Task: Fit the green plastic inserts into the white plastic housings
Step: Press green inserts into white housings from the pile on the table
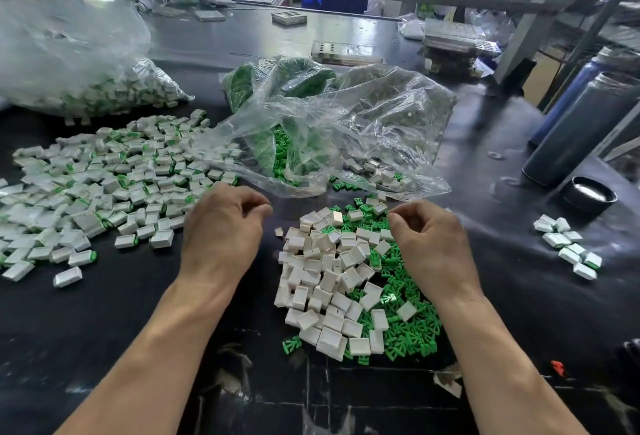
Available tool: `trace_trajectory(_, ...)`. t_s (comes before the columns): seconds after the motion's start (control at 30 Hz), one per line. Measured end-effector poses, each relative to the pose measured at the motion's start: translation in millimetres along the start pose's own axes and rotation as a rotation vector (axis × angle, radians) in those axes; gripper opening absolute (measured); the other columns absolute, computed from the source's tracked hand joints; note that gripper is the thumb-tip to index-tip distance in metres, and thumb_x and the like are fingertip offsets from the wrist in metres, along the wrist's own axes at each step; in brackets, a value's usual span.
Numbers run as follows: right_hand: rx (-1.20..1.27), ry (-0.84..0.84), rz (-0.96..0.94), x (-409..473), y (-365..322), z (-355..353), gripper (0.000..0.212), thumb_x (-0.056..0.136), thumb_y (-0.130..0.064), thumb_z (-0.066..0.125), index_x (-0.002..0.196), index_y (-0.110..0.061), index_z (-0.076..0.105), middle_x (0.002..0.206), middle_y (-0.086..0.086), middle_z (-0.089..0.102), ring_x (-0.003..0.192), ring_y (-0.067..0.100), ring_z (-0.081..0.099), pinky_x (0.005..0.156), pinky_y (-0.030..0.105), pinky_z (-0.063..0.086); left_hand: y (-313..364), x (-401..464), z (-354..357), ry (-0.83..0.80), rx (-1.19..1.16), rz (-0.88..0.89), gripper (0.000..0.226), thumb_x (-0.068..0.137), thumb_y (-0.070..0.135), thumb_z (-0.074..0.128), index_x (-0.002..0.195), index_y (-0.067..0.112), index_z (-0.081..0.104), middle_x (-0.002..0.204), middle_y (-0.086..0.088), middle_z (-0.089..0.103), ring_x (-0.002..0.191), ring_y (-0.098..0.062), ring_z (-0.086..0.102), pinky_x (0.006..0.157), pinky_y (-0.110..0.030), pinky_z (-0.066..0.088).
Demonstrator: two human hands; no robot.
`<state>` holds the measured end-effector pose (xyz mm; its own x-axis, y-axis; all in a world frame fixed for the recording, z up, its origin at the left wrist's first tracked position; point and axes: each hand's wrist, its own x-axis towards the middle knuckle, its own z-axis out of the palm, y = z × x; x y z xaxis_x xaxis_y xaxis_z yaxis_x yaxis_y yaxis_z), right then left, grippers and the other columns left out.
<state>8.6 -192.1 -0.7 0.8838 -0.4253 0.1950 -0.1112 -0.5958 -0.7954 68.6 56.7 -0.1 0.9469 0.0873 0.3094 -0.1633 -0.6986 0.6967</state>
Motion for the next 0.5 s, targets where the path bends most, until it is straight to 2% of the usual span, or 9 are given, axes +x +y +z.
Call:
trace_trajectory(0.13, -0.163, -0.042, 0.075, 5.0, 2.9, -7.0, 0.009, 0.098, -0.032, 0.067, 0.097, -0.028, 0.075, 0.088, -0.014, 0.070, 0.090, 0.015, 0.067, 0.090, 0.044, 0.057, -11.8, 10.3, -11.6, 0.089, 0.177, -0.091, 0.004, 0.087, 0.027, 0.079, 0.089, 0.030, 0.078, 0.096, 0.004, 0.073, 0.094, -0.024, 0.067, 0.090, -0.043, 0.053)
trace_trajectory(0.23, -0.207, -0.070, 0.100, 6.0, 3.3, -9.8, 0.009, 0.098, -0.033, 0.068, 0.098, -0.031, 0.077, 0.089, -0.014, 0.071, 0.093, 0.016, 0.067, 0.092, 0.043, 0.057, -16.8, 14.8, -18.1, 0.118, 0.233, -0.143, 0.006, 0.089, 0.027, 0.077, 0.094, 0.029, 0.078, 0.099, -0.003, 0.074, 0.099, -0.030, 0.066, 0.093, -0.048, 0.052)
trace_trajectory(0.33, -0.219, -0.102, 0.123, 7.2, 5.3, -14.4, 0.006, 0.095, -0.035, 0.071, 0.091, -0.036, 0.076, 0.085, -0.021, 0.067, 0.091, 0.013, 0.067, 0.092, 0.039, 0.056, -19.6, 15.9, -19.7, 0.147, 0.303, -0.125, 0.018, 0.091, 0.024, 0.075, 0.109, 0.023, 0.076, 0.111, -0.011, 0.069, 0.107, -0.035, 0.063, 0.098, -0.050, 0.048)
trace_trajectory(0.4, -0.227, -0.132, 0.134, 8.8, 7.8, -18.8, 0.008, 0.093, -0.035, 0.075, 0.085, -0.037, 0.075, 0.084, -0.022, 0.067, 0.088, 0.009, 0.066, 0.089, 0.037, 0.056, -15.7, 13.4, -17.6, 0.161, 0.243, -0.031, 0.021, 0.092, 0.020, 0.075, 0.113, 0.019, 0.075, 0.113, -0.011, 0.068, 0.101, -0.031, 0.064, 0.093, -0.046, 0.051)
trace_trajectory(0.43, -0.219, -0.153, 0.140, 9.5, 8.8, -20.8, 0.009, 0.091, -0.036, 0.077, 0.082, -0.037, 0.075, 0.082, -0.021, 0.069, 0.086, 0.006, 0.066, 0.086, 0.035, 0.056, -11.6, 10.9, -15.6, 0.135, 0.161, 0.009, 0.018, 0.092, 0.020, 0.074, 0.110, 0.019, 0.075, 0.109, -0.006, 0.069, 0.092, -0.023, 0.065, 0.084, -0.038, 0.053)
trace_trajectory(0.5, -0.187, -0.209, 0.159, 10.1, 9.7, -23.9, 0.010, 0.085, -0.039, 0.083, 0.079, -0.037, 0.075, 0.075, -0.018, 0.069, 0.076, 0.004, 0.065, 0.075, 0.032, 0.055, -0.6, 3.3, -9.3, 0.000, -0.004, 0.033, 0.010, 0.092, 0.021, 0.075, 0.101, 0.024, 0.076, 0.095, 0.009, 0.070, 0.078, -0.004, 0.062, 0.069, -0.019, 0.048)
